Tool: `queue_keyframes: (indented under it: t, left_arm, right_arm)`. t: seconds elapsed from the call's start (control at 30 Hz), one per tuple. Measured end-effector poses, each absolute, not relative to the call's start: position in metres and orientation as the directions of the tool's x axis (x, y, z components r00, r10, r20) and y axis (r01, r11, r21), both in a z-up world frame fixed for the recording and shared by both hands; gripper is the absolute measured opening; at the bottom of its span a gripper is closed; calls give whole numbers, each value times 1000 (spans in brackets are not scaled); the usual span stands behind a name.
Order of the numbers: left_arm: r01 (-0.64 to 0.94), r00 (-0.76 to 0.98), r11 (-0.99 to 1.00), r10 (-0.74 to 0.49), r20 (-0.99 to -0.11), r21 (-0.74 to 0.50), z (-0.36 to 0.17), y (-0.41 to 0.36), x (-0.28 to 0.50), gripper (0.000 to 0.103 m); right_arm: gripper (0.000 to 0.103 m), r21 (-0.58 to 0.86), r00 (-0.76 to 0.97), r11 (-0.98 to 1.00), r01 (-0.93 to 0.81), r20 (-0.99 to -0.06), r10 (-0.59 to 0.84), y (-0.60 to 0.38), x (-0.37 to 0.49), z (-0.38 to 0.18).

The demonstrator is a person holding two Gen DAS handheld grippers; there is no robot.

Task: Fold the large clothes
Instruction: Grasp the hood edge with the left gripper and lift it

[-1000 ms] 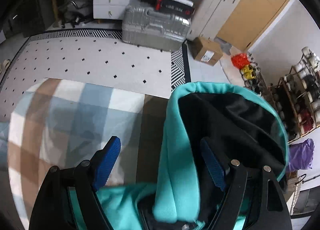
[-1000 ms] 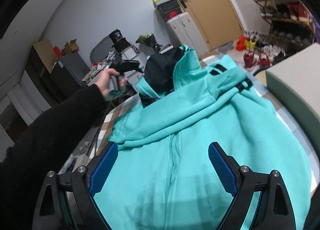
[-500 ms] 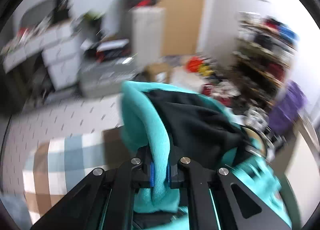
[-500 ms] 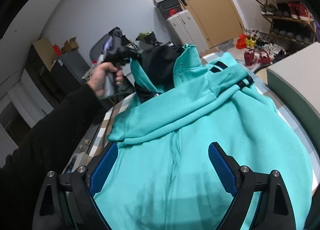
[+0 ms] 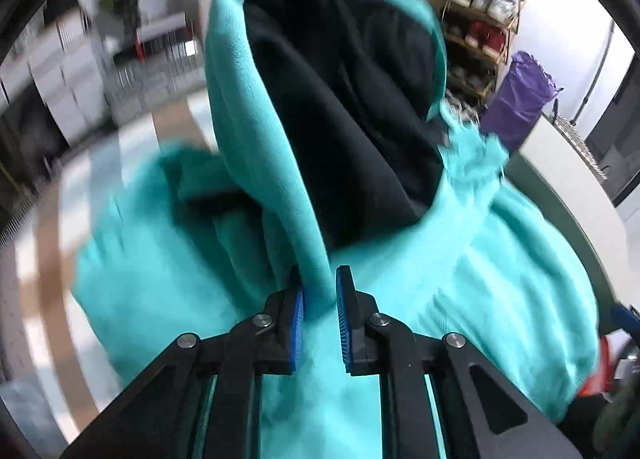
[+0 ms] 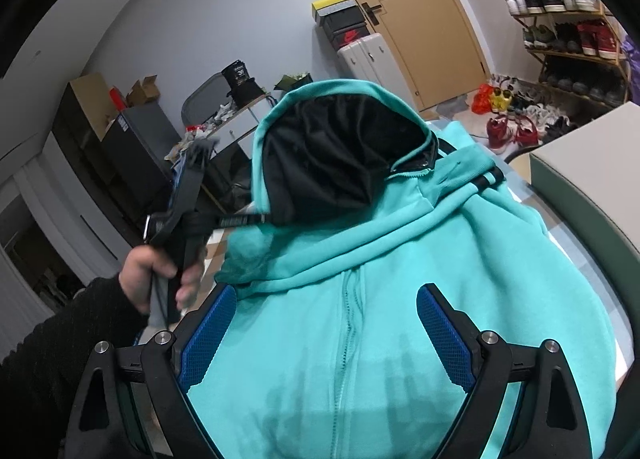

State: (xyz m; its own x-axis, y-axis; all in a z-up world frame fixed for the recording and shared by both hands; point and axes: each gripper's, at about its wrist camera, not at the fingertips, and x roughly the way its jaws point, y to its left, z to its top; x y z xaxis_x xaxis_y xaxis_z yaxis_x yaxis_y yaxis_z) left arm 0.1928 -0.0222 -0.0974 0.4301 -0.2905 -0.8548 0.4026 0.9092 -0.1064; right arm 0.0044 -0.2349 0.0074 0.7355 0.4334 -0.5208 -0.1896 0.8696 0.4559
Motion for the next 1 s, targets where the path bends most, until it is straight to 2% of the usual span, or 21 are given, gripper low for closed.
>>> queue_keyframes:
  t: [0.1, 0.17, 0.23, 0.27, 0.3, 0.33, 0.37, 0.5, 0.57, 0.63, 0.77, 0.83, 0.9, 0.93, 1.0]
  left_arm:
    - [403, 370, 910, -259, -892, -97, -105, -16, 188, 10]
    - [420, 379, 896, -316, -870, -143, -90, -11, 181, 11]
    - [492, 331, 832, -452, -828, -257, -69, -6, 174, 18]
    - [529, 330, 805, -488, -808, -270, -56, -6, 170, 39]
    - [532, 378, 815, -471, -797, -230, -44, -7, 169, 66]
    - [518, 438, 837, -438, -785, -178, -31, -8, 170, 77]
    - [487, 516, 865, -393, -761, -116, -14, -9, 177, 83]
    - [370, 659, 928, -234, -715, 38, 17, -18, 223, 84]
    - [333, 683, 929, -120, -720, 162, 20, -31, 255, 84]
    - [329, 672, 908, -32, -740, 259, 15, -48, 286, 84]
    - [365, 615, 879, 22, -788, 309, 3, -68, 329, 83]
    - [393, 579, 836, 98, -809, 383, -13, -88, 336, 83]
    - [382, 581, 778, 217, -784, 499, -27, -96, 333, 82]
    - [385, 580, 766, 232, -781, 514, -31, -90, 324, 77]
    - [369, 579, 776, 240, -779, 512, -27, -82, 316, 36]
  right_arm:
    - [93, 460, 735, 868, -187, -521, 434, -237, 5, 7]
    - [93, 465, 733, 866, -184, -522, 436, -239, 5, 6]
    - [93, 472, 730, 863, -182, -523, 440, -240, 6, 5]
    - [93, 474, 730, 862, -180, -523, 440, -241, 6, 5]
    - [93, 477, 731, 860, -180, -520, 442, -242, 5, 5]
    - [93, 479, 731, 859, -182, -518, 444, -242, 5, 5]
    - [93, 480, 732, 858, -184, -516, 445, -242, 5, 5]
    - [93, 476, 731, 857, -198, -510, 452, -239, 4, 6]
    - [93, 465, 734, 862, -202, -511, 448, -238, 3, 7]
    - [93, 463, 731, 863, -203, -514, 448, -238, 4, 6]
    - [93, 481, 708, 850, -214, -523, 474, -238, 9, 3]
    - [93, 477, 709, 850, -223, -520, 477, -238, 9, 3]
    - [93, 470, 709, 852, -230, -519, 478, -238, 9, 3]
    - [93, 470, 708, 852, -231, -520, 478, -239, 9, 3]
    - [93, 478, 702, 849, -224, -525, 481, -241, 11, 1]
